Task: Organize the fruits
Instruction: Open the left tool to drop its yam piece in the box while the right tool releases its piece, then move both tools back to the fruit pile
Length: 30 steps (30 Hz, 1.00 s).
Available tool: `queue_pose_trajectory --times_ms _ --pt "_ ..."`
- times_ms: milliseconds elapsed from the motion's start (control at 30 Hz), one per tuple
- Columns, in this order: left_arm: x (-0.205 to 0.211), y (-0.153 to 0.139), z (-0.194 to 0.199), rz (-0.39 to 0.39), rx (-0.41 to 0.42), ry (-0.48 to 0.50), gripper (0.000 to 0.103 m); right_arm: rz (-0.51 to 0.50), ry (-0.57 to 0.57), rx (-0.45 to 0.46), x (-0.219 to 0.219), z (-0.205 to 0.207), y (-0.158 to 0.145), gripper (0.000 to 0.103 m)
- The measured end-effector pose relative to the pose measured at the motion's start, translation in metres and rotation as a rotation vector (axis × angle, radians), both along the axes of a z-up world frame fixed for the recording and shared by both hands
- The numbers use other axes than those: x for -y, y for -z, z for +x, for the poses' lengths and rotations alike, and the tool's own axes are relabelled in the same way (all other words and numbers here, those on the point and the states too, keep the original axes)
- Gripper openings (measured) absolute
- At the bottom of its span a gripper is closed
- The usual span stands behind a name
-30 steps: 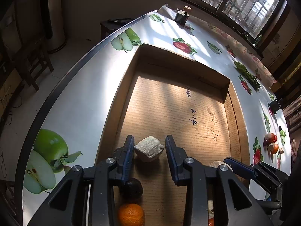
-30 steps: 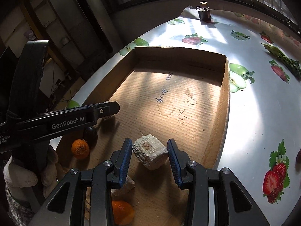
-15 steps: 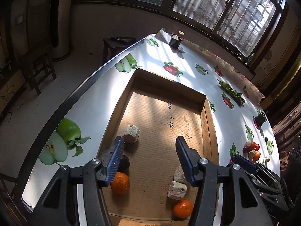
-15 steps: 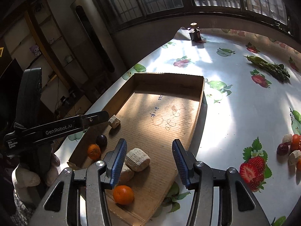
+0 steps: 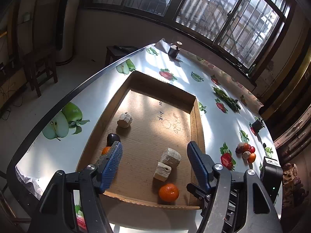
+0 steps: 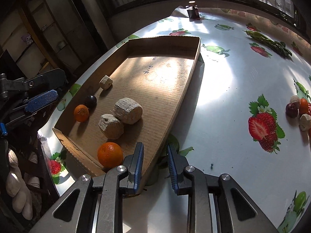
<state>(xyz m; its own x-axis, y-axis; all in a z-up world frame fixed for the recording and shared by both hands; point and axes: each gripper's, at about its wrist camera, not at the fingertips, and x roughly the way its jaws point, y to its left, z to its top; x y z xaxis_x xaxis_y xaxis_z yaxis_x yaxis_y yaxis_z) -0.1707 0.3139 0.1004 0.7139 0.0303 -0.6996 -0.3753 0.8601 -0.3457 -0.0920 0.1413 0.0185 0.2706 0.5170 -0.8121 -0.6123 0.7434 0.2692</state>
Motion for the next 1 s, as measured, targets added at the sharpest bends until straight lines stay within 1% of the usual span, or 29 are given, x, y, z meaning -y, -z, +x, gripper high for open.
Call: queue_pose_trajectory --times_ms 267,367,433,500,567,667,733,767,867,1000 --pt "0.009 -0.003 -0.004 0.013 0.006 0.012 0.069 -0.036 -0.023 0.015 -0.001 -0.021 0.000 0.027" --pt "0.016 -0.008 -0.003 0.041 0.008 0.022 0.069 -0.038 -0.032 0.016 0.000 -0.026 -0.001 0.028" --pt "0.026 -0.010 -0.004 0.076 0.011 0.034 0.069 -0.028 -0.032 0.012 0.001 -0.025 -0.001 0.029" --pt "0.036 -0.013 -0.005 0.125 0.013 0.043 0.069 0.026 -0.009 -0.019 0.009 -0.020 -0.005 0.029" --pt "0.049 -0.017 -0.007 0.196 0.012 0.047 0.069 0.076 0.016 -0.028 0.021 -0.015 -0.012 0.030" --pt "0.069 -0.022 -0.007 0.311 0.013 0.053 0.069 0.103 0.065 0.018 0.044 -0.011 -0.028 0.032" --pt "0.080 -0.025 -0.006 0.370 0.015 0.061 0.069 0.105 0.102 0.056 0.063 -0.008 -0.038 0.040" --pt "0.085 -0.025 -0.005 0.394 0.016 0.068 0.069 0.104 0.118 0.073 0.073 -0.008 -0.042 0.042" --pt "0.099 -0.025 -0.002 0.443 0.012 0.091 0.071 0.077 0.170 0.126 0.103 -0.003 -0.051 0.046" --pt "0.113 -0.021 0.004 0.459 -0.003 0.128 0.071 0.028 0.254 0.162 0.146 0.007 -0.054 0.048"
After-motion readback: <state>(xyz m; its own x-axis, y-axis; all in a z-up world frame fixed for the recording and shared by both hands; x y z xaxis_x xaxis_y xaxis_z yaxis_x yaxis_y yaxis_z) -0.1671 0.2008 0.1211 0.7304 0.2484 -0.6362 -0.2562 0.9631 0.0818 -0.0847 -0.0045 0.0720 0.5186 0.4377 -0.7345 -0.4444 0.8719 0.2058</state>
